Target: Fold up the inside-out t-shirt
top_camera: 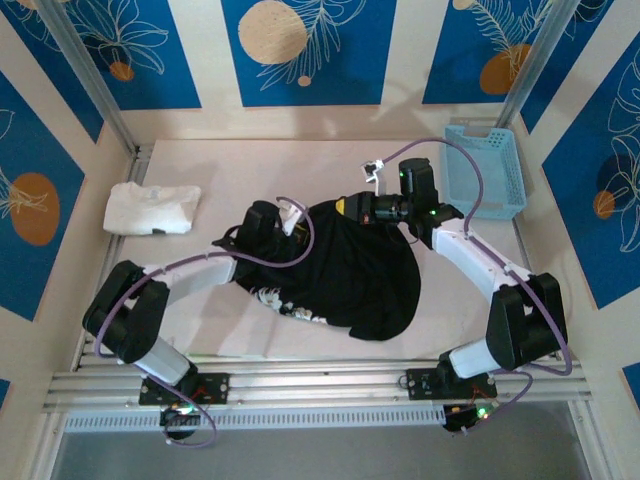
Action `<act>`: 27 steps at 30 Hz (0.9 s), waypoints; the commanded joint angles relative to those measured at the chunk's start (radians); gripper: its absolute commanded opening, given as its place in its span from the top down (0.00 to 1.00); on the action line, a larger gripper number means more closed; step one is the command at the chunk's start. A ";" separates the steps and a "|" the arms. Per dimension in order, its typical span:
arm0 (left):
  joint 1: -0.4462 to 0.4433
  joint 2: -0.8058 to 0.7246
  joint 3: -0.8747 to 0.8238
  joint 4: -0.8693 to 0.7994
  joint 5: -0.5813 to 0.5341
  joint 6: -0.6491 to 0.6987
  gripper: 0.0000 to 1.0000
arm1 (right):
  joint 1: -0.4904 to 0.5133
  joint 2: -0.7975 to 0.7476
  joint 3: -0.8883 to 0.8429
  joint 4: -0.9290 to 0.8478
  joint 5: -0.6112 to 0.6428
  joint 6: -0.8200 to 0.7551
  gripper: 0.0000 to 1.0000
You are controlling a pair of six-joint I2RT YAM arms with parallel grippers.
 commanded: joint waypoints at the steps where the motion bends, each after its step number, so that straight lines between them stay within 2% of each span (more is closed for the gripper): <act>1: 0.012 -0.073 0.053 -0.067 0.089 -0.123 1.00 | -0.001 -0.069 0.072 -0.156 0.130 -0.145 1.00; 3: 0.035 -0.133 0.055 -0.037 0.244 -0.258 1.00 | 0.008 -0.077 0.115 -0.212 0.219 -0.182 0.99; 4: 0.040 -0.165 0.047 0.013 0.327 -0.349 1.00 | 0.021 -0.073 0.139 -0.244 0.296 -0.192 0.96; 6: 0.041 -0.215 0.033 0.120 0.403 -0.488 1.00 | 0.050 -0.056 0.174 -0.275 0.430 -0.203 0.92; 8: 0.042 -0.251 0.029 0.194 0.443 -0.582 1.00 | 0.075 -0.031 0.194 -0.282 0.467 -0.206 0.89; 10: 0.043 -0.279 0.044 0.190 0.432 -0.608 1.00 | 0.097 0.000 0.219 -0.296 0.469 -0.206 0.86; 13: 0.043 -0.300 0.076 0.116 0.377 -0.572 1.00 | 0.125 0.004 0.242 -0.336 0.516 -0.215 0.80; 17: 0.046 -0.306 0.096 0.056 0.314 -0.536 1.00 | 0.151 -0.100 0.156 -0.316 0.546 -0.204 0.67; 22: 0.046 -0.303 0.096 0.061 0.294 -0.536 1.00 | 0.245 -0.244 -0.066 -0.150 0.455 -0.132 0.49; 24: 0.046 -0.299 0.096 0.059 0.293 -0.536 1.00 | 0.299 -0.253 -0.120 -0.089 0.475 -0.100 0.39; 27: 0.046 -0.298 0.096 0.065 0.294 -0.544 1.00 | 0.362 -0.207 -0.167 0.007 0.524 -0.061 0.36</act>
